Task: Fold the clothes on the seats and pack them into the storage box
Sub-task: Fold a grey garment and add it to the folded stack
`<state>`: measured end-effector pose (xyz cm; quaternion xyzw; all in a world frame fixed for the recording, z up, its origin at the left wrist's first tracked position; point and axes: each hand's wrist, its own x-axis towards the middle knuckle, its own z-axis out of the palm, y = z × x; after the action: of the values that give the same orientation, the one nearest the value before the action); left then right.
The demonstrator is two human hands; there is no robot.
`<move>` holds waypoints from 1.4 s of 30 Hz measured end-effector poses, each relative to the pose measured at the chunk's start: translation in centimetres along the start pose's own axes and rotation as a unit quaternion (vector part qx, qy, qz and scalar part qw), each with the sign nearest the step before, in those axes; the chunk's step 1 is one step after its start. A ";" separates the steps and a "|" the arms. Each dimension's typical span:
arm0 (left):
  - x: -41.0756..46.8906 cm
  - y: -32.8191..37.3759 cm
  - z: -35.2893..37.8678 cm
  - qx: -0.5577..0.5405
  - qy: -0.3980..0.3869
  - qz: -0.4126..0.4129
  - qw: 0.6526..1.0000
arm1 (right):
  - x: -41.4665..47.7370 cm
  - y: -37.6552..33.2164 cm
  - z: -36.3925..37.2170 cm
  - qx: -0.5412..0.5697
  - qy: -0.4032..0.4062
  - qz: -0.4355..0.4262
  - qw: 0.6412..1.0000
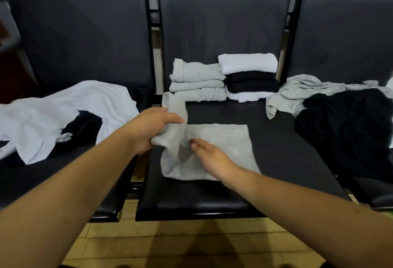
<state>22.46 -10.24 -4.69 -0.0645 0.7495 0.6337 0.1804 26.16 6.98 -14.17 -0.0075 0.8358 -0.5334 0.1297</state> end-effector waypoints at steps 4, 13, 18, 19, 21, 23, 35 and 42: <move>-0.2 0.7 3.9 0.059 -0.066 0.076 0.993 | 0.4 -1.2 -2.5 0.406 0.007 0.073 0.911; 0.7 -1.1 5.8 0.178 -0.097 0.096 0.974 | -0.6 0.3 -6.2 0.235 0.096 0.188 0.949; 3.1 -3.8 3.3 0.315 0.038 0.058 0.947 | -0.8 0.1 -7.0 0.220 0.149 0.190 0.945; 3.4 -4.4 3.1 0.334 0.042 0.041 0.941 | -0.7 0.4 -7.2 0.215 0.158 0.204 0.942; 3.6 -5.1 3.1 0.335 0.042 -0.002 0.941 | -0.6 0.8 -7.7 0.188 0.159 0.232 0.941; 3.5 -5.2 3.5 0.345 0.044 -0.031 0.937 | -0.3 1.1 -8.1 0.126 0.162 0.229 0.951; 2.0 -5.0 4.6 0.194 -0.091 -0.140 0.967 | 1.3 2.8 -9.3 -0.225 0.216 0.128 0.941; 1.8 -4.9 4.6 0.136 -0.043 -0.144 0.979 | 0.6 2.1 -8.3 -0.264 0.322 -0.069 0.907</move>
<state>23.30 -6.48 -10.46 -0.1193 0.8029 0.4957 0.3088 24.01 15.21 -12.89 0.0733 0.9398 -0.2745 -0.1900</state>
